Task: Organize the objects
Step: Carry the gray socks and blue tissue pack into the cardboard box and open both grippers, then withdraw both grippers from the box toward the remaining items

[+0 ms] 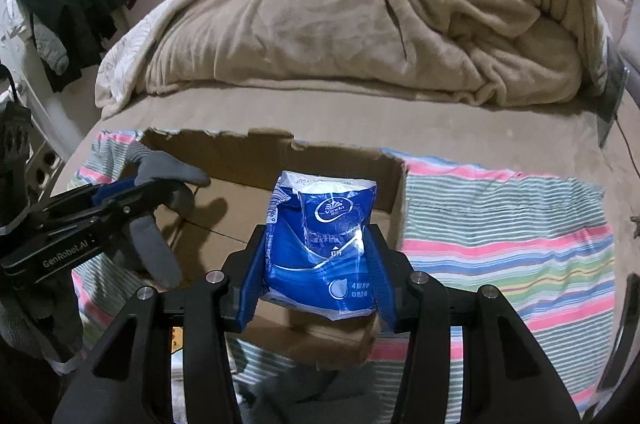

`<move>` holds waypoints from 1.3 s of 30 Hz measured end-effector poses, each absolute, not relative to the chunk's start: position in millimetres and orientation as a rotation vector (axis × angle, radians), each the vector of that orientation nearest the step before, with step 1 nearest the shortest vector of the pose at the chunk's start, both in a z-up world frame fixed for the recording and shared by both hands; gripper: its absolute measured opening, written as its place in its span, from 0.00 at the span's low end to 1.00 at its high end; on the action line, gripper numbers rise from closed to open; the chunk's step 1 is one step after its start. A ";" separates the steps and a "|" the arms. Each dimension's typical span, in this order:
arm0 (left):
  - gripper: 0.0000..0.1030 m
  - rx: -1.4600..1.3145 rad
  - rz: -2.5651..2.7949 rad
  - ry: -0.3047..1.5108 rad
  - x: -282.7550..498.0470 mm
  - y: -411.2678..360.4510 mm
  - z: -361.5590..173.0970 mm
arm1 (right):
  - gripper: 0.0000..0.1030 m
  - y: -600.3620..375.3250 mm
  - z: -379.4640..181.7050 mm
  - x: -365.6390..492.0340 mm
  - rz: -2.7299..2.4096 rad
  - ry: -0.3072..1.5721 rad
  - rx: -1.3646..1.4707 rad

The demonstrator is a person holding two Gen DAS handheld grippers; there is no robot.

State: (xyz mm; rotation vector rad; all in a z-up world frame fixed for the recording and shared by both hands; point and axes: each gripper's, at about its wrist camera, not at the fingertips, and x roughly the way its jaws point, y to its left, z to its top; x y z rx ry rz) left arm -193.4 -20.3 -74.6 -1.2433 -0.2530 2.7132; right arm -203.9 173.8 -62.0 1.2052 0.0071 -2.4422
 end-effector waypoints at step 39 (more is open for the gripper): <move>0.79 -1.179 2.803 -0.276 -67.1 -18.9 -10.3 | 0.76 196.4 -2.6 -107.8 -2.518 -0.020 1.068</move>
